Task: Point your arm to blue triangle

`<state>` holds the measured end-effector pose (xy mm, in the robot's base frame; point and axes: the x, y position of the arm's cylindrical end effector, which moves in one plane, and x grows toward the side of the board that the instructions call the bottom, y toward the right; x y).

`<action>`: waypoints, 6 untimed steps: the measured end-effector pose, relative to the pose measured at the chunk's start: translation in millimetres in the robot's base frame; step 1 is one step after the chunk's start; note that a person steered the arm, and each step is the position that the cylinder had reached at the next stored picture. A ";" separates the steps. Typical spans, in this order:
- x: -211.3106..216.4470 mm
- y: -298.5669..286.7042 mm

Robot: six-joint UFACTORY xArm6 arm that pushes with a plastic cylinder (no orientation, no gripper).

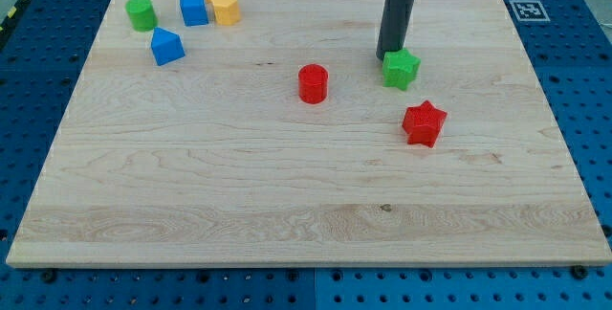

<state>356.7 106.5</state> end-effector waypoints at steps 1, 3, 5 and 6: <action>4.3 1.5; -33.8 -59.1; -52.7 -176.7; -66.6 -238.6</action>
